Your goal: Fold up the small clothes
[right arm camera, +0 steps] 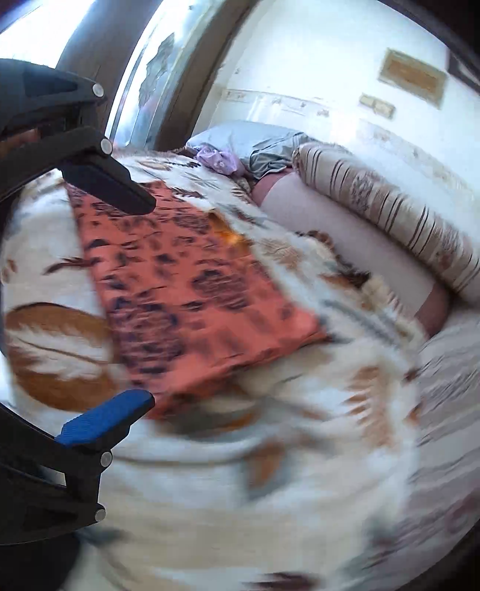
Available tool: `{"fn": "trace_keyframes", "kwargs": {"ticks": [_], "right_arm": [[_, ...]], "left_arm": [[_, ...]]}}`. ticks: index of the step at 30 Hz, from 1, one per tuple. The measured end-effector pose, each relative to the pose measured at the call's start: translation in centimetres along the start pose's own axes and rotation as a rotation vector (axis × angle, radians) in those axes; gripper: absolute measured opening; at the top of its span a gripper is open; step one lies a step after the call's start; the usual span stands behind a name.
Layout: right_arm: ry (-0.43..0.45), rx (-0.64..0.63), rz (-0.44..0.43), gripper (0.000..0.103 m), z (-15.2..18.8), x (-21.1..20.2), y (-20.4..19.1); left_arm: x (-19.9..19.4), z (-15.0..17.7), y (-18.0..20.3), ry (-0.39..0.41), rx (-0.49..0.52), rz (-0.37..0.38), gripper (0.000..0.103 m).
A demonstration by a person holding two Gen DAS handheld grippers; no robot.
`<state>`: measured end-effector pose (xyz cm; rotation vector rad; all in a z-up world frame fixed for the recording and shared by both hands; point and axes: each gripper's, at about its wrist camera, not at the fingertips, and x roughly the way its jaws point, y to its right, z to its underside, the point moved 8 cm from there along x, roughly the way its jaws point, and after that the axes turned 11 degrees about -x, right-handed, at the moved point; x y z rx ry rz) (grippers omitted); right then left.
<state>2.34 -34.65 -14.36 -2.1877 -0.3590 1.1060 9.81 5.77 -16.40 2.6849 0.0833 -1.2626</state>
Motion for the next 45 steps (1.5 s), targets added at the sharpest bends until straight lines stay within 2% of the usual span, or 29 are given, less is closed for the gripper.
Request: {"fn": "trace_keyframes", "kwargs": {"ticks": [2, 4, 5, 6, 7, 8, 10, 11, 12, 13, 15, 23, 24, 25, 27, 28, 29, 31, 33, 35, 36, 38, 40, 41, 43, 45], "right_arm": [[-0.026, 0.085, -0.026, 0.096, 2.3, 1.6, 1.2], [0.006, 0.168, -0.063, 0.095, 2.2, 3.8, 2.4], [0.038, 0.198, -0.060, 0.094, 1.8, 4.1, 3.0], [0.068, 0.239, -0.058, 0.090, 1.2, 4.3, 3.3], [0.080, 0.258, -0.060, 0.076, 0.8, 4.3, 3.3], [0.085, 0.229, -0.052, 0.073, 0.1, 4.2, 2.7], [0.080, 0.143, 0.007, 0.074, -0.7, 4.6, 2.2], [0.043, 0.136, 0.036, 0.074, -0.3, 5.4, 2.7], [0.019, 0.165, 0.029, 0.074, 0.1, 6.1, 3.2], [0.033, 0.180, 0.010, 0.074, 0.2, 6.2, 3.5], [0.046, 0.185, -0.008, 0.074, 0.1, 6.1, 3.7], [0.031, 0.175, 0.007, 0.074, -1.0, 6.5, 3.8], [0.023, 0.167, 0.022, 0.068, -1.1, 6.7, 3.9], [0.009, 0.156, 0.047, 0.047, -1.1, 7.0, 4.2], [-0.023, 0.118, 0.112, 0.016, -1.0, 7.4, 4.9], [-0.029, 0.108, 0.124, 0.013, -0.9, 7.4, 5.2], [-0.029, 0.079, 0.150, 0.012, -1.0, 7.1, 5.0], [0.005, -0.059, 0.251, 0.012, -1.8, 5.8, 3.6], [0.005, -0.101, 0.267, 0.013, -1.9, 5.4, 3.1], [-0.036, -0.074, 0.259, 0.025, -1.3, 6.2, 4.5], [-0.045, -0.049, 0.223, 0.027, -0.9, 6.4, 5.2], [-0.026, -0.021, 0.163, 0.038, -1.1, 5.3, 5.6], [-0.008, -0.013, 0.157, 0.074, -1.7, 4.0, 5.7], [0.025, -0.017, 0.168, 0.079, -2.6, 2.9, 5.8], [0.053, -0.053, 0.174, 0.080, -4.4, 2.1, 5.6], [0.022, -0.081, 0.122, 0.080, -6.5, 3.2, 5.2]], "left_arm": [[3.1, 2.7, -0.8, -0.096, -0.009, -0.035, 0.079], [3.2, 3.0, -0.7, -0.029, 0.054, -0.079, 0.083], [3.0, 3.0, -0.5, -0.049, 0.056, -0.093, 0.081], [2.5, 2.8, -0.5, -0.066, 0.032, -0.091, 0.080], [1.5, 2.2, -0.6, -0.064, -0.006, -0.075, 0.080], [0.5, 1.7, -0.6, -0.035, -0.023, -0.064, 0.080], [-1.0, 0.9, -0.8, 0.057, -0.014, -0.085, 0.081], [-0.5, 1.2, -1.3, 0.045, 0.001, -0.118, 0.081], [0.8, 2.0, -1.9, -0.021, -0.005, -0.142, 0.081], [2.4, 3.1, -2.8, -0.106, -0.027, -0.158, 0.081], [2.3, 3.1, -3.3, -0.066, -0.030, -0.157, 0.084], [1.7, 3.3, -3.5, -0.073, -0.031, -0.153, 0.084], [1.8, 3.3, -3.6, -0.071, -0.031, -0.153, 0.084], [1.8, 3.3, -3.7, -0.071, -0.031, -0.153, 0.084], [1.8, 3.3, -3.7, -0.076, -0.032, -0.154, 0.084], [1.9, 3.3, -3.7, -0.080, -0.032, -0.153, 0.084], [1.9, 3.3, -3.5, -0.085, -0.030, -0.153, 0.084], [1.2, 3.0, -3.6, -0.083, -0.038, -0.159, 0.083], [-0.4, 2.2, -3.2, -0.035, -0.057, -0.147, 0.083], [-1.9, 1.2, -1.6, 0.014, -0.068, -0.096, 0.083], [-2.3, 0.8, -0.6, 0.024, -0.064, -0.066, 0.083], [-2.5, 0.3, 2.0, 0.016, -0.035, -0.020, 0.083], [-1.9, -0.1, 4.8, 0.010, -0.010, 0.017, 0.083], [-1.4, 0.0, 6.0, 0.004, 0.005, 0.028, 0.083], [0.2, 0.4, 8.0, -0.022, 0.031, 0.029, 0.083], [2.1, 1.1, 9.5, -0.061, 0.050, 0.027, 0.083]]}}
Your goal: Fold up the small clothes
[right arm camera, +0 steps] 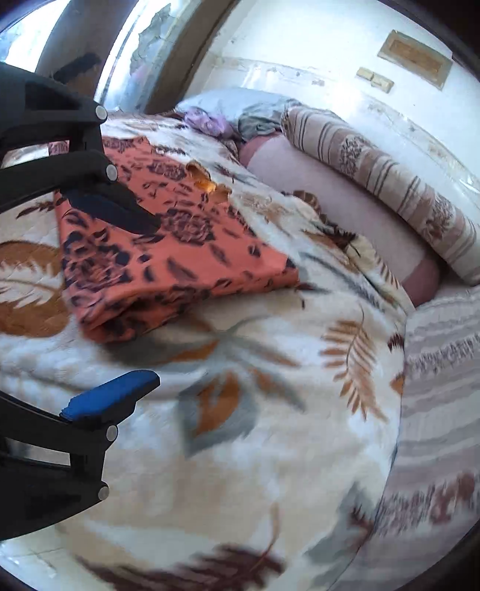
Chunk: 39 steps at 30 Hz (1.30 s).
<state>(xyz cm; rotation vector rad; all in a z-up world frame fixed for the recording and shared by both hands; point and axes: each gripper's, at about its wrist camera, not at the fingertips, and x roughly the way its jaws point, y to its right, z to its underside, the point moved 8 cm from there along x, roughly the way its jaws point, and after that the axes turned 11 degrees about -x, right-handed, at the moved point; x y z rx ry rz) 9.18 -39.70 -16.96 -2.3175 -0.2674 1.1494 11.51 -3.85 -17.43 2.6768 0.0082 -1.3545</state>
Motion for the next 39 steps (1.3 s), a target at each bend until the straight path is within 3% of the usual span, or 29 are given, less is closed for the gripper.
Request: {"fn": "trace_keyframes", "kwargs": {"ticks": [3, 9, 11, 12, 14, 17, 20, 23, 24, 25, 26, 30, 33, 37, 38, 39], "right_arm": [[-0.059, -0.068, -0.034, 0.080, -2.9, 3.3, -0.8], [-0.206, -0.176, -0.022, 0.077, -6.0, 11.3, -2.1], [-0.241, -0.227, -0.009, 0.048, -6.3, 12.3, -3.2], [-0.275, -0.249, 0.020, 0.027, -6.0, 12.8, -3.3], [-0.284, -0.304, 0.073, 0.024, -6.4, 12.7, -4.0], [-0.227, -0.348, 0.122, 0.019, -7.0, 11.3, -5.4], [-0.230, -0.358, 0.212, 0.019, -6.6, 11.8, -3.9], [-0.209, -0.281, 0.148, 0.028, -6.6, 11.6, -3.2], [-0.206, -0.254, 0.146, 0.044, -6.7, 11.2, -3.0], [-0.199, -0.237, 0.152, 0.068, -6.8, 10.8, -2.9], [-0.174, -0.237, 0.153, 0.073, -6.9, 10.0, -3.2], [-0.084, -0.249, 0.101, 0.073, -6.9, 6.2, -5.5], [-0.059, -0.233, -0.034, 0.073, -5.4, 3.7, -8.5], [-0.183, -0.232, -0.201, 0.073, -0.3, 4.1, -10.5], [-0.231, -0.241, -0.203, 0.072, 1.1, 5.1, -10.3], [-0.269, -0.243, -0.141, 0.070, 2.3, 6.3, -8.9]], "left_arm": [[2.7, 1.0, 0.6, -0.059, 0.006, -0.043, 0.083], [3.5, 0.5, 0.5, -0.059, 0.008, -0.050, 0.086], [3.6, 0.5, 0.4, -0.061, 0.003, -0.048, 0.086], [3.7, 0.4, 0.4, -0.061, 0.001, -0.048, 0.086], [3.7, 0.4, 0.4, -0.060, -0.004, -0.048, 0.086], [3.6, 0.4, 0.3, -0.060, -0.009, -0.048, 0.086], [3.7, 0.5, 0.4, -0.054, -0.005, -0.051, 0.087], [3.6, 0.5, 0.3, -0.054, -0.007, -0.049, 0.087], [3.6, 0.5, 0.3, -0.055, -0.007, -0.049, 0.087], [3.6, 0.4, 0.3, -0.054, -0.006, -0.052, 0.087], [3.6, 0.4, 0.3, -0.055, -0.006, -0.052, 0.087], [3.6, 0.5, 0.4, -0.054, -0.006, -0.053, 0.087], [3.6, 0.5, 0.4, -0.054, -0.009, -0.055, 0.087], [3.5, 0.5, 0.3, -0.055, -0.011, -0.059, 0.087], [3.5, 0.5, 0.3, -0.055, -0.011, -0.060, 0.087], [3.5, 0.5, 0.3, -0.056, -0.011, -0.061, 0.087]]}}
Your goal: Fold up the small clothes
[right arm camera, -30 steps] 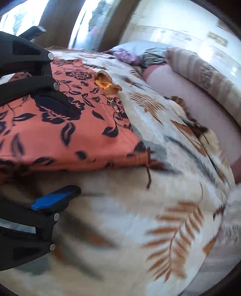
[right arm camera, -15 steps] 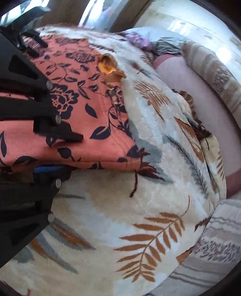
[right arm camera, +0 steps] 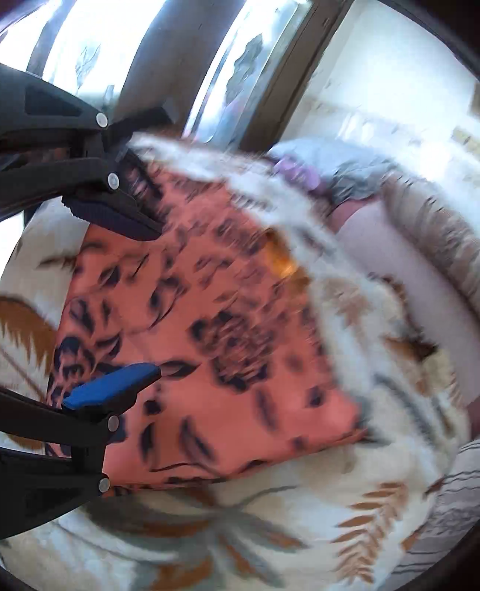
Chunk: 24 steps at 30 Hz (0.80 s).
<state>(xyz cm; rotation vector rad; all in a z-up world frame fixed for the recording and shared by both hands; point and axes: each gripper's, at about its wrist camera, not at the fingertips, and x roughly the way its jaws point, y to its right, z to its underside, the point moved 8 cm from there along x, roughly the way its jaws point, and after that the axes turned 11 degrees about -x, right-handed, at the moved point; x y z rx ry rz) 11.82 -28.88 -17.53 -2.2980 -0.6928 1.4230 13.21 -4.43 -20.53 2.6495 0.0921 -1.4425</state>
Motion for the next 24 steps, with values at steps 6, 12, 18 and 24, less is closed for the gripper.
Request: {"fn": "trace_keyframes", "kwargs": {"ticks": [6, 12, 18, 24], "right_arm": [[0.106, 0.131, 0.126, 0.071, 1.1, -3.0, 2.9], [0.132, 0.161, 0.034, 0.079, 4.1, -5.0, 0.8], [0.148, 0.299, 0.008, 0.079, 8.3, -4.3, 1.1], [0.184, 0.401, -0.028, 0.080, 8.0, -3.6, 2.8]], "left_arm": [[-3.0, 0.0, -1.0, 0.063, -0.011, -0.014, 0.087], [-1.4, 2.4, -2.3, -0.010, 0.005, -0.061, 0.087], [-3.8, 1.8, -1.4, 0.037, 0.022, -0.067, 0.087], [-5.5, 1.0, -0.2, 0.085, 0.038, -0.057, 0.087]]}}
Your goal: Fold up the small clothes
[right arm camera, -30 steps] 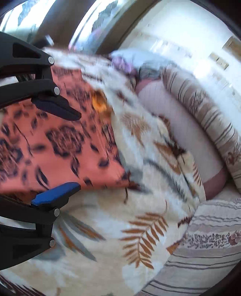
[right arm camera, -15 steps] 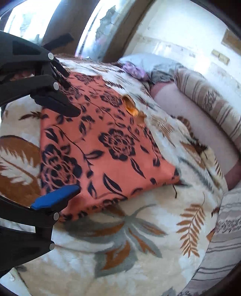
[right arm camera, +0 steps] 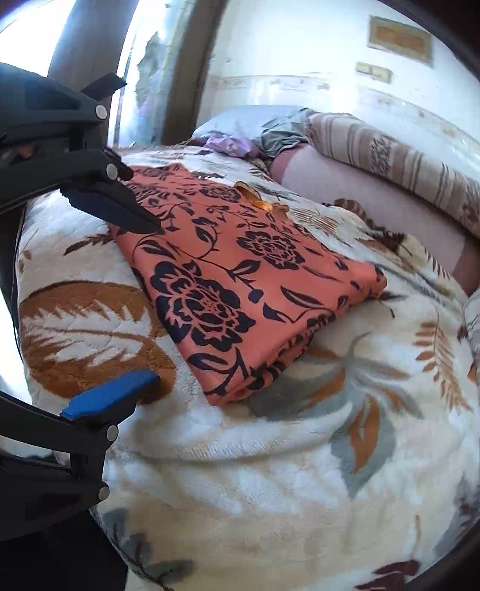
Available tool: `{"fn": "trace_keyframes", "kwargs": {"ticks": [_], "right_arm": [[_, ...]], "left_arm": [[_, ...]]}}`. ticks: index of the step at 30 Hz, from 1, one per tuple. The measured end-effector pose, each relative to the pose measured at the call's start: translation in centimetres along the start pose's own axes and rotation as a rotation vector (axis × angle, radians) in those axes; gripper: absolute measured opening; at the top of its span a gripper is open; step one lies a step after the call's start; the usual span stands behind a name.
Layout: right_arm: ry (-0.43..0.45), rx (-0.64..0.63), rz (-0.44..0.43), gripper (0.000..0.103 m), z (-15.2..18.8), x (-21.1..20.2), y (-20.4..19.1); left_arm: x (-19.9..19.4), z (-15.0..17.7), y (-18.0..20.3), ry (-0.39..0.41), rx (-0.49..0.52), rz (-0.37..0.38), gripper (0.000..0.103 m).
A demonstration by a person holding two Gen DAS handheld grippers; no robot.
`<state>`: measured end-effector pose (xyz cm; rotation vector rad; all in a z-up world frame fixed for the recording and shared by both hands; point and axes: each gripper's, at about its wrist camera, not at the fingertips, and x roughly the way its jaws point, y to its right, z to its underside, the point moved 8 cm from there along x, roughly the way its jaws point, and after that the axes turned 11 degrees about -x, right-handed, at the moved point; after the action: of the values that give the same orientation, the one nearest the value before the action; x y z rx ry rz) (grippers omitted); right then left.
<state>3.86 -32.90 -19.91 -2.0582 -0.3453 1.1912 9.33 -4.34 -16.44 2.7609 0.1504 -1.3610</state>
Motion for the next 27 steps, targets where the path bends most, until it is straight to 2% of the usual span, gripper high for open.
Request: {"fn": "trace_keyframes", "kwargs": {"ticks": [4, 11, 14, 15, 16, 19, 23, 24, 25, 26, 27], "right_arm": [[0.035, 0.046, -0.026, 0.080, -1.3, 0.9, 0.1], [0.089, 0.071, -0.009, 0.078, -3.6, 1.9, 0.3], [0.092, 0.038, 0.015, 0.066, -4.2, 2.0, -0.1], [0.094, 0.029, 0.020, 0.055, -4.4, 1.9, -0.2], [0.094, 0.013, 0.030, 0.050, -4.5, 1.9, -0.4], [0.074, 0.002, 0.071, 0.051, -4.4, 2.3, 0.1], [0.088, 0.032, 0.036, 0.056, -4.4, 2.6, 0.5], [0.085, 0.023, 0.046, 0.057, -4.4, 2.6, 0.4], [0.081, -0.004, 0.055, 0.050, -4.5, 2.7, 0.1], [0.078, -0.050, 0.078, 0.039, -4.7, 2.7, -0.5], [0.075, -0.085, 0.103, 0.017, -4.8, 2.7, -0.9]], "left_arm": [[0.3, -0.3, 0.3, -0.002, 0.003, -0.003, 0.087], [1.4, -0.1, 0.3, -0.029, 0.000, -0.023, 0.087], [1.8, 0.0, 0.2, -0.035, 0.003, -0.029, 0.087], [1.9, -0.1, 0.2, -0.035, 0.003, -0.029, 0.087], [1.9, -0.1, 0.2, -0.033, 0.001, -0.029, 0.087], [2.0, -0.2, 0.4, -0.028, -0.006, -0.019, 0.087], [5.0, 1.6, 0.9, -0.085, 0.042, -0.026, 0.089], [5.1, 1.7, 0.9, -0.059, 0.049, -0.028, 0.091], [4.8, 1.6, 1.0, -0.050, 0.054, -0.034, 0.090], [4.7, 1.4, 1.0, -0.057, 0.056, -0.037, 0.090], [4.6, 1.3, 1.0, -0.067, 0.054, -0.036, 0.089]]}}
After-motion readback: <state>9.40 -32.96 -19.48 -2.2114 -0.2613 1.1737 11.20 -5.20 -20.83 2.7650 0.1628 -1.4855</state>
